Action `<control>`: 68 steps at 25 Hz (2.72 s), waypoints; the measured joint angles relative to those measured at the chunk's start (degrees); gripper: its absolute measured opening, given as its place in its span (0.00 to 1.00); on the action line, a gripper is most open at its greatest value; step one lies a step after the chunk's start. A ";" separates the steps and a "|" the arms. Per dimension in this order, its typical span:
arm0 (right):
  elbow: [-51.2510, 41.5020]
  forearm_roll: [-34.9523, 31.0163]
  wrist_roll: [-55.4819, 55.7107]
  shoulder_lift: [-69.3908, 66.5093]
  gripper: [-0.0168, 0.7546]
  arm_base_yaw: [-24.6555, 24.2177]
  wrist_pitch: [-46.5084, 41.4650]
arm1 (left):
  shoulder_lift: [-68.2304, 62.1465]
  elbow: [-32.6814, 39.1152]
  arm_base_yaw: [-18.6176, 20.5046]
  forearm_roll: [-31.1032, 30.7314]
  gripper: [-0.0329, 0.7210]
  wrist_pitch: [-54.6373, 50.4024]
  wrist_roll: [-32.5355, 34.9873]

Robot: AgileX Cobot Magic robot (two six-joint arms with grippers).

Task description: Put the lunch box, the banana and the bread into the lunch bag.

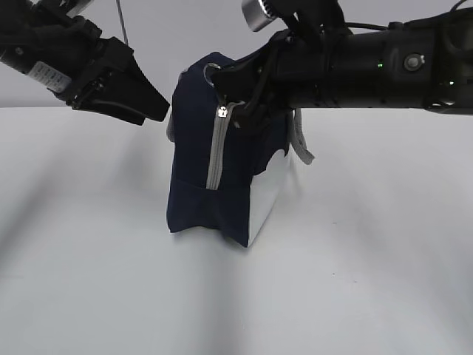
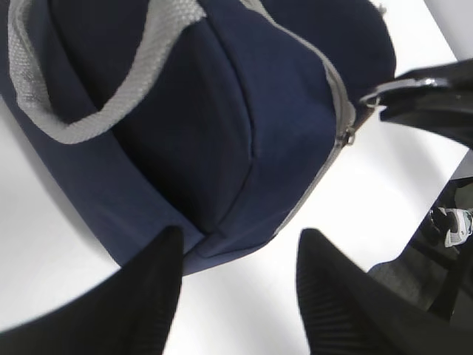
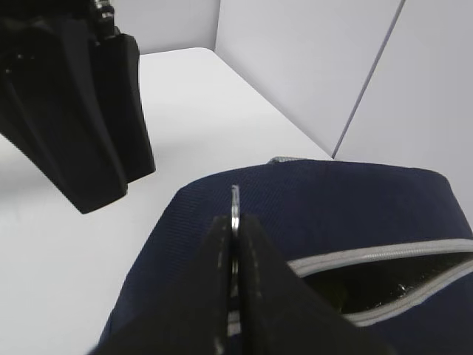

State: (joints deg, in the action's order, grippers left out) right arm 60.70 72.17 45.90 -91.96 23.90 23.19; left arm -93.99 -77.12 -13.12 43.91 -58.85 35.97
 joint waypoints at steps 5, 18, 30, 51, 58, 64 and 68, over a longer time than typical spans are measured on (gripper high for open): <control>0.61 0.00 0.83 0.00 0.00 0.00 -0.27 | 0.00 0.00 0.00 0.11 0.52 0.00 0.01; 3.18 -0.21 1.06 -0.12 0.00 0.00 -4.17 | 0.00 0.00 0.00 1.80 0.52 0.76 1.89; 5.45 -0.33 1.16 -0.25 0.00 0.00 -5.69 | -0.11 0.00 0.00 3.18 0.52 1.53 3.74; 5.80 -0.55 2.54 -0.37 0.00 0.00 -9.47 | -5.94 0.00 0.00 15.98 0.52 4.17 15.69; 5.80 -0.57 2.68 -0.37 0.00 0.00 -9.26 | -6.38 0.00 0.00 16.68 0.45 5.09 16.29; 5.80 -0.57 2.79 -0.37 0.00 0.00 -9.39 | -6.50 0.00 0.00 16.75 0.44 5.11 16.29; 5.80 -0.57 2.79 -0.37 0.00 0.00 -9.48 | -6.50 0.00 0.00 17.33 0.44 5.11 16.76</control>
State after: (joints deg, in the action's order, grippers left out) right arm 66.50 71.60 48.69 -92.33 23.90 13.71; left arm -100.49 -77.12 -13.12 61.23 -53.74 52.73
